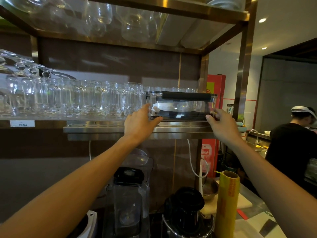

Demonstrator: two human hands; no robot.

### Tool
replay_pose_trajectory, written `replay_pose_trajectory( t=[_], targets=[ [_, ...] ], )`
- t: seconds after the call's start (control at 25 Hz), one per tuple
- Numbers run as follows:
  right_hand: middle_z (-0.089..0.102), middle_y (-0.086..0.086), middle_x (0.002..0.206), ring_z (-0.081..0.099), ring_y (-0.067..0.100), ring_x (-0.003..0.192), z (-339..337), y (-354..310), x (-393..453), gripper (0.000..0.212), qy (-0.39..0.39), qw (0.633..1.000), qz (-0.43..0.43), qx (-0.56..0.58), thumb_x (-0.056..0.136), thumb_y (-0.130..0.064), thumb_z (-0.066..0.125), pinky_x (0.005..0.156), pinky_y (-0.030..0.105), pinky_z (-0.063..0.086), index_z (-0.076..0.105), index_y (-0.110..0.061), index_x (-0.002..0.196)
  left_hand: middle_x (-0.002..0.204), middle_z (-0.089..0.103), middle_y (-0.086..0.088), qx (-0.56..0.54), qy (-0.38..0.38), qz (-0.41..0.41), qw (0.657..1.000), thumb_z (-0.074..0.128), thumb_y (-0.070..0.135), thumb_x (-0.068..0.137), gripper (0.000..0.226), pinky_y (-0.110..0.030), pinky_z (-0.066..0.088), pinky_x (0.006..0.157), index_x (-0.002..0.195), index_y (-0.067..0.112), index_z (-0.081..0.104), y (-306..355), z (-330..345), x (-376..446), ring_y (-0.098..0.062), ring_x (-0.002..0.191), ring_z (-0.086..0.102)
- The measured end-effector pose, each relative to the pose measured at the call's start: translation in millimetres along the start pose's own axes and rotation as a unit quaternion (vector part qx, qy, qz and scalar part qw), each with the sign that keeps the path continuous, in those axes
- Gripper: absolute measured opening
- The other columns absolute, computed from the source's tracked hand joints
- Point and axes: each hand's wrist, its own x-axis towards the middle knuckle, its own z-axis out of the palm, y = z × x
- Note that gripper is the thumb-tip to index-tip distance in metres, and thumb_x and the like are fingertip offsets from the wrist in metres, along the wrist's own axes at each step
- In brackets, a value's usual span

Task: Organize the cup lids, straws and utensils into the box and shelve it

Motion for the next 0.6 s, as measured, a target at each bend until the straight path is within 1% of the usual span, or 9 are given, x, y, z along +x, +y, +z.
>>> replay_pose_trajectory(
  t=[0.16,0.28,0.44,0.52,0.6],
  targets=[
    [0.062,0.005,0.139,0.054,0.024,0.131,0,4,-3,0.039,-0.006,1.0,-0.007,0.001,0.103,-0.031,0.058,0.092,0.036,0.045,0.055,-0.025,0.142,0.146,0.063,-0.009,-0.006,-0.02,0.002,1.0,0.067,0.05,0.095,0.076,-0.053,0.049,0.108,0.156,0.014,0.041,-2,-1,-1,-0.028,0.129,0.063],
    [0.062,0.004,0.138,0.055,0.024,0.13,1,7,-2,0.038,0.0,1.0,-0.008,0.0,0.102,-0.032,0.059,0.091,0.035,0.044,0.056,-0.026,0.14,0.146,0.063,-0.009,-0.006,-0.021,0.004,1.0,0.068,0.048,0.096,0.075,-0.053,0.049,0.108,0.156,0.014,0.041,-2,-1,-2,-0.028,0.129,0.063],
    [0.063,0.007,0.139,0.059,0.028,0.127,-2,7,1,0.041,-0.028,1.0,0.013,-0.002,0.101,-0.033,0.061,0.092,0.038,0.047,0.054,-0.021,0.14,0.135,0.069,-0.008,-0.015,-0.031,-0.007,0.999,0.069,0.046,0.095,0.068,-0.051,0.052,0.105,0.152,0.015,0.045,-2,-3,-2,-0.028,0.122,0.067],
    [0.067,0.004,0.13,0.062,0.029,0.121,-2,5,-4,0.038,-0.046,0.999,0.003,-0.013,0.099,-0.035,0.063,0.091,0.041,0.05,0.056,-0.023,0.135,0.132,0.07,-0.01,-0.047,-0.036,-0.003,0.998,0.071,0.042,0.095,0.069,-0.046,0.054,0.101,0.153,0.014,0.044,-3,-6,-5,-0.028,0.119,0.068],
    [0.067,-0.002,0.117,0.065,0.028,0.113,-4,-4,-9,0.036,-0.031,0.996,-0.029,-0.073,0.097,-0.039,0.063,0.086,0.041,0.05,0.056,-0.025,0.129,0.139,0.066,-0.01,-0.063,-0.039,0.002,0.997,0.073,0.041,0.094,0.075,-0.042,0.052,0.101,0.155,0.014,0.041,-2,-13,-8,-0.028,0.125,0.064]
  ],
)
